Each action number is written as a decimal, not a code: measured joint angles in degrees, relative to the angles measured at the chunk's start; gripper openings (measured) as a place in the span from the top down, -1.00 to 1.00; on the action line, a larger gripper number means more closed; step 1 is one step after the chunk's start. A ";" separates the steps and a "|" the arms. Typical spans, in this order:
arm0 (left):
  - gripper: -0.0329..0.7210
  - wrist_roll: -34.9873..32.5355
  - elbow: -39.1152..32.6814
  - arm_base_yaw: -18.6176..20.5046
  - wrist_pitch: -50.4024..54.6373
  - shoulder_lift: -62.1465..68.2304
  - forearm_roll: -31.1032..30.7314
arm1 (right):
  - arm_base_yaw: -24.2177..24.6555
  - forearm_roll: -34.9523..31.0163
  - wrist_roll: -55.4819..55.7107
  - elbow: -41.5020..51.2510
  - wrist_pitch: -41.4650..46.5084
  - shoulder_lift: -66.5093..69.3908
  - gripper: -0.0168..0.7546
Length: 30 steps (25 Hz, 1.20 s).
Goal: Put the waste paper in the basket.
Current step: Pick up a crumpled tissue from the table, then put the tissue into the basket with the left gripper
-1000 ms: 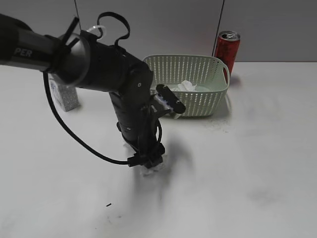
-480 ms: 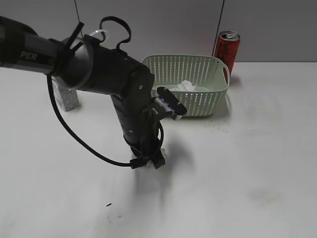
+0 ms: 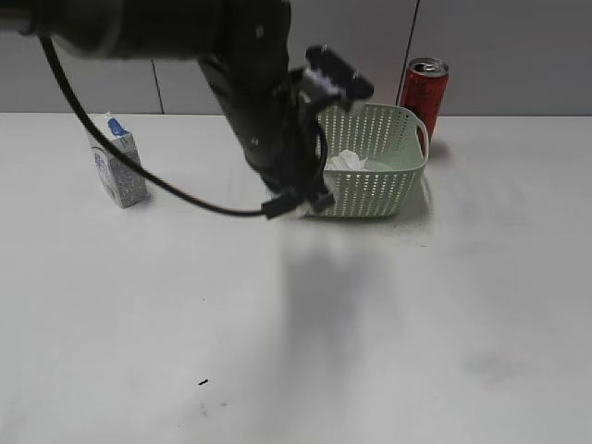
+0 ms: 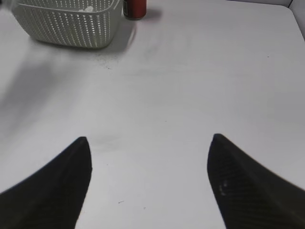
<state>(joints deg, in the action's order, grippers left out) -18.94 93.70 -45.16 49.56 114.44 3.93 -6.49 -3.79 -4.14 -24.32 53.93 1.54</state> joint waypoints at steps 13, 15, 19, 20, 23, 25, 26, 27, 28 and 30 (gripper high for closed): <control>0.78 0.00 5.73 4.04 -37.31 5.53 -1.18 | 0.00 0.00 0.00 0.00 0.00 -0.11 -0.53; 0.73 0.00 5.73 4.74 -38.20 7.61 -1.13 | 0.00 0.00 0.00 0.00 0.00 -0.17 -0.53; 0.12 0.00 5.73 5.48 -35.98 10.36 -0.42 | 0.00 0.00 0.00 0.00 0.00 -0.17 -0.53; -0.14 0.00 5.73 5.54 -34.97 10.78 -0.05 | 0.00 0.00 0.00 0.00 0.00 -0.17 -0.53; -0.71 0.00 5.73 5.59 -33.01 10.98 0.65 | 0.00 -0.05 0.00 0.00 0.00 -0.17 -0.53; -0.80 0.00 5.73 5.59 -32.17 10.85 0.77 | 0.00 -0.05 0.00 0.00 0.00 -0.17 -0.53; -0.81 0.00 5.73 5.59 -31.65 10.68 0.87 | 0.00 -0.05 0.00 0.00 0.00 -0.17 -0.53; -0.82 0.00 5.73 5.59 -30.69 10.38 0.90 | 0.00 -0.05 0.00 0.00 0.00 -0.17 -0.53; -0.83 0.00 5.73 5.59 -29.58 10.00 0.96 | 0.00 -0.05 0.00 0.00 0.00 -0.17 -0.53; -0.83 0.00 5.73 5.65 -26.98 8.75 0.96 | 0.00 -0.05 0.00 0.00 0.00 -0.17 -0.53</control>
<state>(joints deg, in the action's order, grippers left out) -18.94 99.43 -39.51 22.58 123.19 4.89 -6.49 -3.84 -4.14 -24.32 53.93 1.37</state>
